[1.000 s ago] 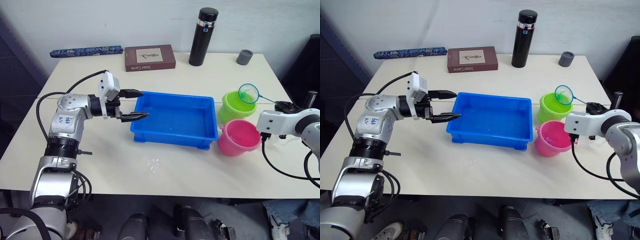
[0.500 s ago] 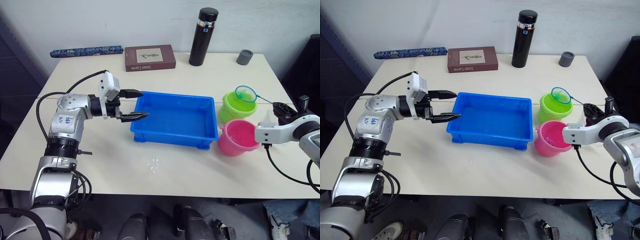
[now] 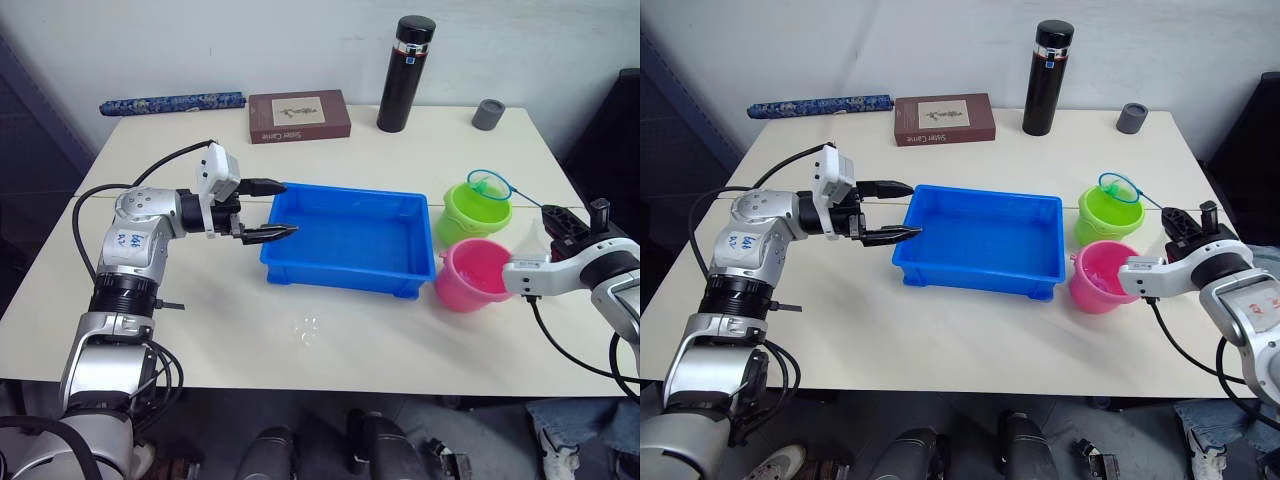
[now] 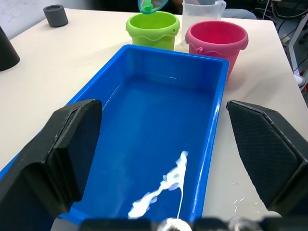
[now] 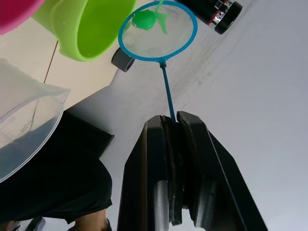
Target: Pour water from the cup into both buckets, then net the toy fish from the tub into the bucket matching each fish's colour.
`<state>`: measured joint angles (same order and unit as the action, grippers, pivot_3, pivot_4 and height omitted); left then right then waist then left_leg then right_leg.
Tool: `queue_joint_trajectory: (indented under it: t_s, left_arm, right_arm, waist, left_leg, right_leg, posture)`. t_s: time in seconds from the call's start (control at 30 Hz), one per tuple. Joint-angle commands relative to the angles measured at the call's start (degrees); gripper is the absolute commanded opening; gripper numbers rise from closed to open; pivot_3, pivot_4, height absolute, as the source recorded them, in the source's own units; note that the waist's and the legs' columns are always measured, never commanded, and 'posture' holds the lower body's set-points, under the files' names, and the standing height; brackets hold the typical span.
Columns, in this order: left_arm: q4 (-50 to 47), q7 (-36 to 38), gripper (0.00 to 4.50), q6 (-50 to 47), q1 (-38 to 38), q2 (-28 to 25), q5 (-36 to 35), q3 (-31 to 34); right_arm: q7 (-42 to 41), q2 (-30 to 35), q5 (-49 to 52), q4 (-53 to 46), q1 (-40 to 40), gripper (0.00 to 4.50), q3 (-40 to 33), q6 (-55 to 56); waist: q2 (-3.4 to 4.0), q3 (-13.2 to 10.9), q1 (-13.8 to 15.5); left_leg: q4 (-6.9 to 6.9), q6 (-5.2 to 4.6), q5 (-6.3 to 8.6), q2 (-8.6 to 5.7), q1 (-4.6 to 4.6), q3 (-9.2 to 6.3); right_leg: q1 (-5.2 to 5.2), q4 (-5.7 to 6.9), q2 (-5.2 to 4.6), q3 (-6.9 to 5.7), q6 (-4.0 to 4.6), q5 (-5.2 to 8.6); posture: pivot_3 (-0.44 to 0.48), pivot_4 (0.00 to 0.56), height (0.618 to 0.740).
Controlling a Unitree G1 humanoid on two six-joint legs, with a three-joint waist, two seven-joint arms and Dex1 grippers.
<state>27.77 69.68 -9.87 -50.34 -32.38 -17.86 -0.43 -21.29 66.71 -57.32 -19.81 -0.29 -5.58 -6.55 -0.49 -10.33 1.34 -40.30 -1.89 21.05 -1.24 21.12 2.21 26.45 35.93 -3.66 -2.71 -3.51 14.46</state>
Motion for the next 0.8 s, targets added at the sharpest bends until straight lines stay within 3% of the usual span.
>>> queue_joint_trajectory:
  t_s: [0.03, 0.8]
  left_arm:
    - [-1.4, 0.1, 4.47, 0.5, -0.5, -0.1, -0.5, 1.0]
    - [-1.7, -0.1, 4.47, 0.8, 0.2, -0.3, -0.5, 1.2]
  right_arm:
    - [1.2, -1.1, -2.8, -1.6, 0.6, 0.0, -3.2, -0.7]
    - [2.0, -4.9, -5.3, -0.7, 0.4, 0.0, -3.8, 0.4]
  waist:
    - [0.0, 0.0, 0.0]
    - [0.0, 0.0, 0.0]
  left_leg:
    - [0.0, 0.0, 0.0, 0.0, 0.0, 0.0]
    - [-0.04, 0.0, 0.0, -0.01, -0.02, 0.02]
  right_leg:
    - [0.0, 0.0, 0.0, 0.0, 0.0, 0.0]
    - [0.0, 0.06, 0.05, 0.03, -0.01, 0.0]
  posture:
    - [0.0, 0.15, 0.74]
    - [0.0, 0.15, 0.74]
